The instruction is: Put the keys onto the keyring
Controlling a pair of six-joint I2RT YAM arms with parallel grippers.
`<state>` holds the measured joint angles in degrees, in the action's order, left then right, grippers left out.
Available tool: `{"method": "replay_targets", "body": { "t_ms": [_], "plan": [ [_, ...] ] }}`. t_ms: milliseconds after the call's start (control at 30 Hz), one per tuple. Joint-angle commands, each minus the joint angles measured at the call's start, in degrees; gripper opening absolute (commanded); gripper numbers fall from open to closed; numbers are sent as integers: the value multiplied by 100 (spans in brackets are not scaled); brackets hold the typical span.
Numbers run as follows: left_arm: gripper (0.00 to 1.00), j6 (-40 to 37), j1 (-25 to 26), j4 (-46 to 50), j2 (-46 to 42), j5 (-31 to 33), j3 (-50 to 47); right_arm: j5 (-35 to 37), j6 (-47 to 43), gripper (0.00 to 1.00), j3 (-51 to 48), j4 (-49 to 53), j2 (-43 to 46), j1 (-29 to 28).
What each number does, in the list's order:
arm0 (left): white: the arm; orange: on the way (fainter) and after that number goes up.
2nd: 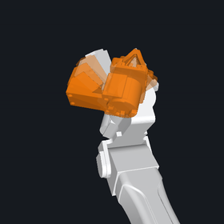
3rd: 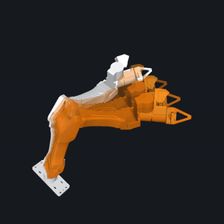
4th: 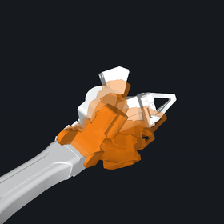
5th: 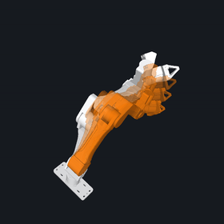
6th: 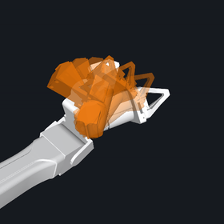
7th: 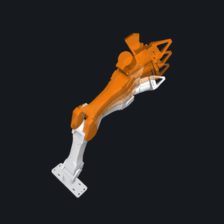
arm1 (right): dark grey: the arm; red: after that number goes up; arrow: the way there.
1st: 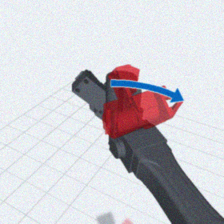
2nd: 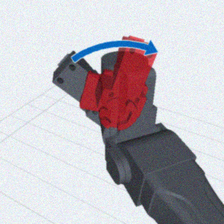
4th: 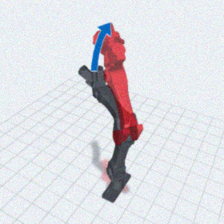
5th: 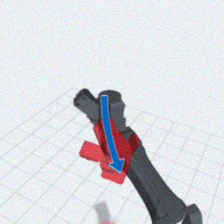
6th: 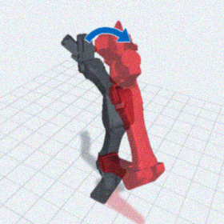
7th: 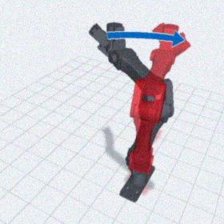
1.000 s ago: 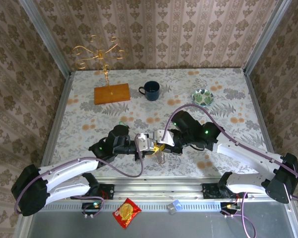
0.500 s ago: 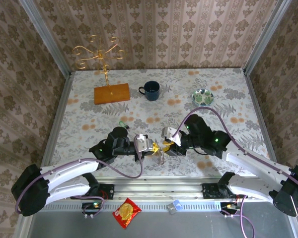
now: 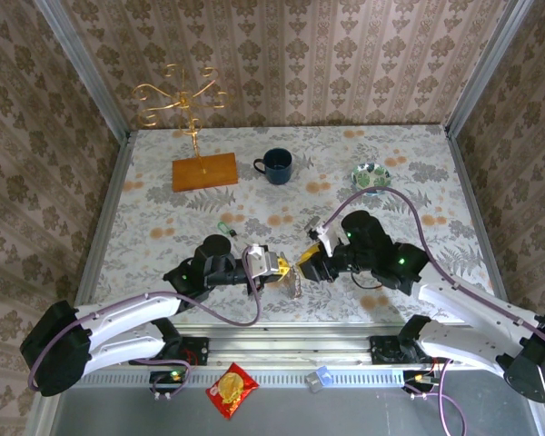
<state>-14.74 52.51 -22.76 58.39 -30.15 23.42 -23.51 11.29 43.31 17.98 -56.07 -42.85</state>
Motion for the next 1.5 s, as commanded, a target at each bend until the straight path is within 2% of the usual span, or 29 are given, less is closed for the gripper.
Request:
{"method": "replay_targets", "body": {
  "t_ms": [0, 233, 433, 533, 700, 1000, 1300, 1333, 1467],
  "plan": [
    [0, 138, 49, -417, -55, -6, -52, 352, 1183, 34, -75, 175, 115, -19],
    [0, 160, 64, -436, -71, 4, -66, 93, 1297, 32, 88, 243, -269, -110],
    [0, 156, 65, -417, -89, 16, -57, -14, 1174, 26, 245, 258, -525, -110],
    [0, 147, 75, -414, -88, 9, -57, -40, 1143, 20, 266, 230, -569, -113],
    [0, 147, 73, -418, -110, 5, -59, 173, 1032, 6, 262, 339, -563, -110],
    [0, 158, 75, -538, -100, -78, -83, 336, 928, 1, 334, 489, -901, -19],
    [0, 173, 74, -555, -77, -76, -109, 168, 912, 2, 372, 431, -888, 47],
    [0, 173, 81, -567, -79, -79, -109, 207, 874, 4, 356, 471, -826, 86],
    [0, 173, 82, -588, -70, -77, -107, 225, 577, 22, 286, 576, -512, 190]
  ]
}}
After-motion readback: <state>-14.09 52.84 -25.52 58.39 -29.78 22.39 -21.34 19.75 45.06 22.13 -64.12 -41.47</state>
